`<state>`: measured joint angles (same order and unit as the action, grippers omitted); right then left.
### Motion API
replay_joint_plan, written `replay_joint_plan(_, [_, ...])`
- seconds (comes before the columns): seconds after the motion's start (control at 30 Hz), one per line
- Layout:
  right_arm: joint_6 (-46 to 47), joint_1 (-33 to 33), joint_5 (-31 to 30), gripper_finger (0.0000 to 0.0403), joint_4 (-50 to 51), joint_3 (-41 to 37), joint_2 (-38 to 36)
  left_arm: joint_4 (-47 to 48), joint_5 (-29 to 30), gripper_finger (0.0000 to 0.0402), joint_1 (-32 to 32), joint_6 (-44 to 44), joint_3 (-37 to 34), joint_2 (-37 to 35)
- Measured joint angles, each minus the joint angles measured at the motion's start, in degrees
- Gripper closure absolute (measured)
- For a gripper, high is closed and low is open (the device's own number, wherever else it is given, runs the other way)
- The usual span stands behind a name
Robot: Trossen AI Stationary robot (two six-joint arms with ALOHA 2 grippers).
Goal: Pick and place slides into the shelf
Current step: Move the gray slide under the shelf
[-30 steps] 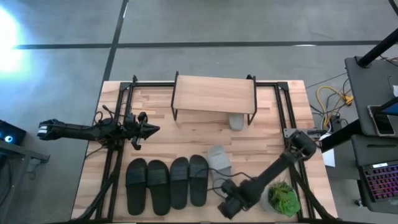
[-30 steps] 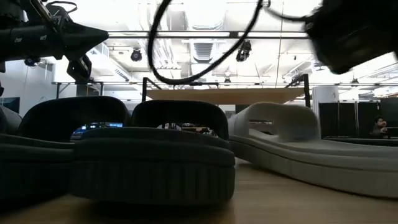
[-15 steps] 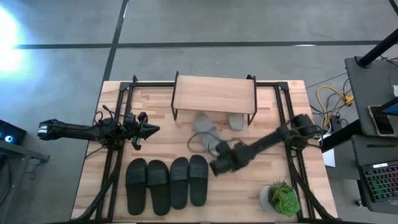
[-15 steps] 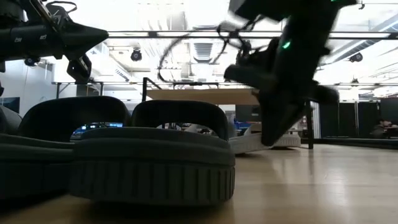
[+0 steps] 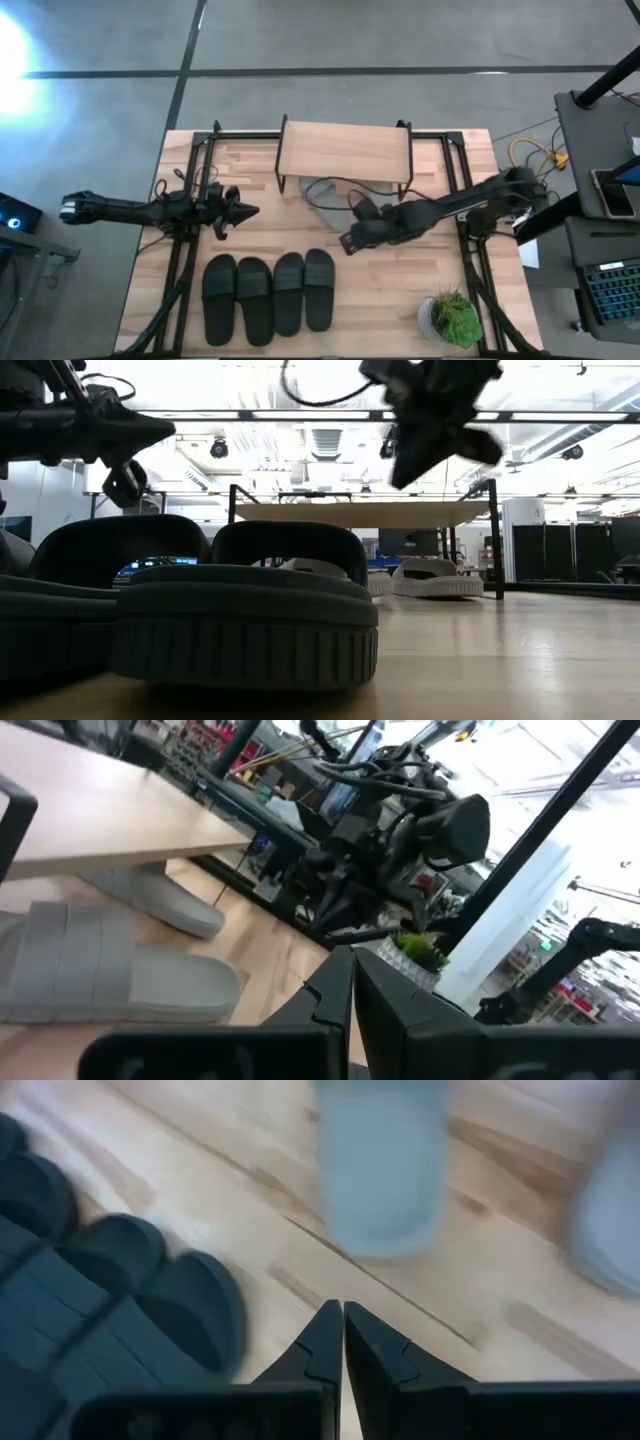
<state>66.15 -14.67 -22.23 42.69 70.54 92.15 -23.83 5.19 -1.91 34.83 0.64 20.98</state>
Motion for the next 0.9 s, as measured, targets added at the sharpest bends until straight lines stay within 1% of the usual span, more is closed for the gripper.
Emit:
replay_joint_plan(0.17, [5.1, -0.3, -1.3, 0.0394, 10.9, -0.2, -5.3, 0.1, -0.2, 0.0402, 0.0, 3.7, 1.0, 1.1])
replay_joint_plan(0.27, [6.3, -0.4, -3.7, 0.0394, 14.7, -0.2, -7.9, 4.8, 1.9, 0.0402, -0.1, 3.7, 2.0, 3.0])
replay_joint_plan(0.37, [6.5, -0.4, -5.6, 0.0394, 16.3, -0.2, -10.6, 9.1, 3.6, 0.0402, -0.1, 3.8, 2.9, 7.2])
replay_joint_plan(0.5, [6.4, -0.3, -9.6, 0.0394, 17.2, -0.2, -13.3, 9.9, 7.3, 0.0402, -0.1, 3.2, 4.6, 14.5])
replay_joint_plan(0.57, [6.0, -0.3, -11.4, 0.0394, 17.5, 0.0, -14.2, 9.9, 9.0, 0.0402, -0.1, 0.7, 6.1, 19.2])
replay_joint_plan(0.67, [3.2, -0.3, -13.2, 0.0394, 17.4, 0.7, -14.7, 9.4, 9.4, 0.0402, -0.2, -5.5, 9.0, 26.7])
replay_joint_plan(0.83, [-3.3, -0.3, -16.6, 0.0394, 18.3, 3.4, -13.8, 2.6, 11.8, 0.0402, -0.5, -21.0, 14.6, 41.8])
replay_joint_plan(0.9, [-3.6, -0.2, -18.1, 0.0394, 19.3, 4.5, -13.5, 1.7, 13.5, 0.0402, -0.5, -23.3, 17.5, 47.6])
